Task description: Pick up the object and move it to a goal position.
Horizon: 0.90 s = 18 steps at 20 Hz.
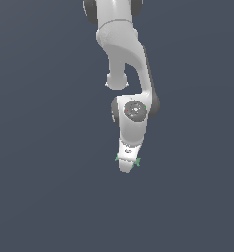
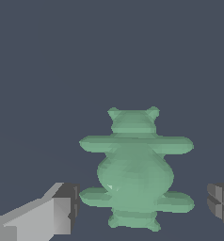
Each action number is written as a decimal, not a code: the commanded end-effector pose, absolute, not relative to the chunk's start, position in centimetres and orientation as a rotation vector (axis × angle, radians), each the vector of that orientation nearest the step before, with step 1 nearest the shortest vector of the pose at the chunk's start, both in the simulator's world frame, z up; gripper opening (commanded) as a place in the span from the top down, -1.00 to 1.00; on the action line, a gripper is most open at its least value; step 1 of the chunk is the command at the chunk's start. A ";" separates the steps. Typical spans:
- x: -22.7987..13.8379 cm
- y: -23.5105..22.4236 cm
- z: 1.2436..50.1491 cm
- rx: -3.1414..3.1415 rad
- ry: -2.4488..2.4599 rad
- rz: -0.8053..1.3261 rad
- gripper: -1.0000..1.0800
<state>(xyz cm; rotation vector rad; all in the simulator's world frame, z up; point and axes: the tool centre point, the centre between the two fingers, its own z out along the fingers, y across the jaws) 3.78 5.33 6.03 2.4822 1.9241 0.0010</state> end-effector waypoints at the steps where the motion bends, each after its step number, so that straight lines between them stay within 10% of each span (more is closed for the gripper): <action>1: 3.7 5.3 5.0 2.482 1.926 -0.001 -0.92; 11: 3.8 5.4 1.8 2.479 1.930 0.000 -0.92; 12: 3.8 5.4 1.8 2.479 1.930 0.000 1.00; 18: 3.8 5.4 1.8 2.479 1.930 0.000 1.00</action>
